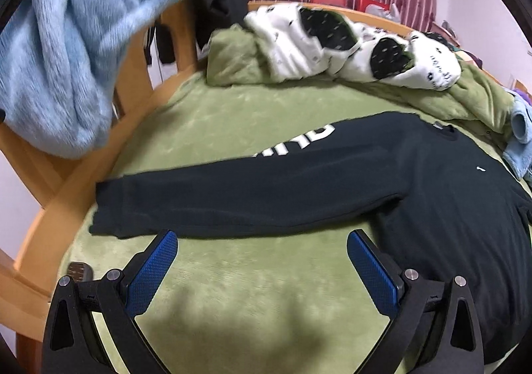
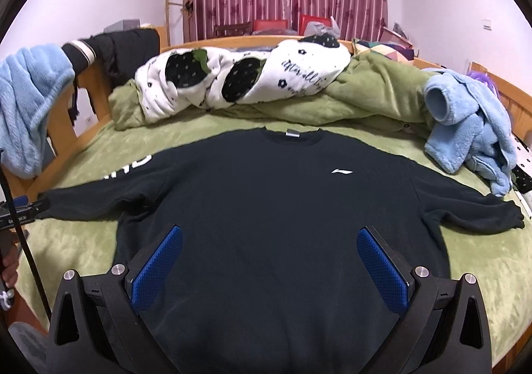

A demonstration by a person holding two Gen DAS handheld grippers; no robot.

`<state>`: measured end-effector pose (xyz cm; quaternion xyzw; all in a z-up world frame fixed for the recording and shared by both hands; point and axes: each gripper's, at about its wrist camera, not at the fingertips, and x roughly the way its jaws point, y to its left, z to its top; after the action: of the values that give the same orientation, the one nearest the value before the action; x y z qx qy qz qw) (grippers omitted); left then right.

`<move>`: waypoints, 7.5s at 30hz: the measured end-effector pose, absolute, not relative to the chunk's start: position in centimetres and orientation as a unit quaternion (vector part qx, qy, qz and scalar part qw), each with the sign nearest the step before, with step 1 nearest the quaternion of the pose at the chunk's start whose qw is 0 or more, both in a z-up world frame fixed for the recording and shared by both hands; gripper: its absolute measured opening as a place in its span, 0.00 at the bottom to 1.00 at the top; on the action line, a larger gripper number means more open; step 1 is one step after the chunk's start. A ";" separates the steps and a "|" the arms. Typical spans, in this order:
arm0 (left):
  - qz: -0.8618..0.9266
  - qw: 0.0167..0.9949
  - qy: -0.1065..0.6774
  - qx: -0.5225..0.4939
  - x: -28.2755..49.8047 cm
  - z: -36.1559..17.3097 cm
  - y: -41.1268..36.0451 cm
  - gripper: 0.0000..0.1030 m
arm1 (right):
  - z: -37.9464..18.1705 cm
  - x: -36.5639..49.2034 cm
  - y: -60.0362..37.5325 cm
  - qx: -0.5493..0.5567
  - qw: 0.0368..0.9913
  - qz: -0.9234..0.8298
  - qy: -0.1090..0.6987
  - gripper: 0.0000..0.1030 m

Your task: Fold small clothes

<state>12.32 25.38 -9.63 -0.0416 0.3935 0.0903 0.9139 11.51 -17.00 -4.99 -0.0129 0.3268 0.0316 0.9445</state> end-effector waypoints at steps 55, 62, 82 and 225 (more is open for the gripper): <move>0.216 0.879 0.419 -0.072 21.7 -16.4 33.8 0.07 | -12.6 17.9 -17.3 0.028 0.913 -0.001 0.406 0.89; 0.184 0.895 0.398 -0.079 21.9 -12.0 30.5 0.07 | -12.1 17.3 -18.9 0.031 0.916 0.005 0.400 0.89; 0.093 0.923 0.372 -0.004 22.8 -4.8 12.2 0.06 | -8.3 18.4 -25.4 0.030 0.933 0.044 0.357 0.89; 0.069 0.902 0.426 -0.019 23.3 -17.9 10.2 0.72 | -11.4 23.5 -38.8 0.124 0.936 -0.076 0.319 0.30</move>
<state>23.28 10.19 -17.87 -0.0189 0.4255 0.0685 0.9021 23.54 -38.80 -11.37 0.1245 0.3194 -0.0758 0.9364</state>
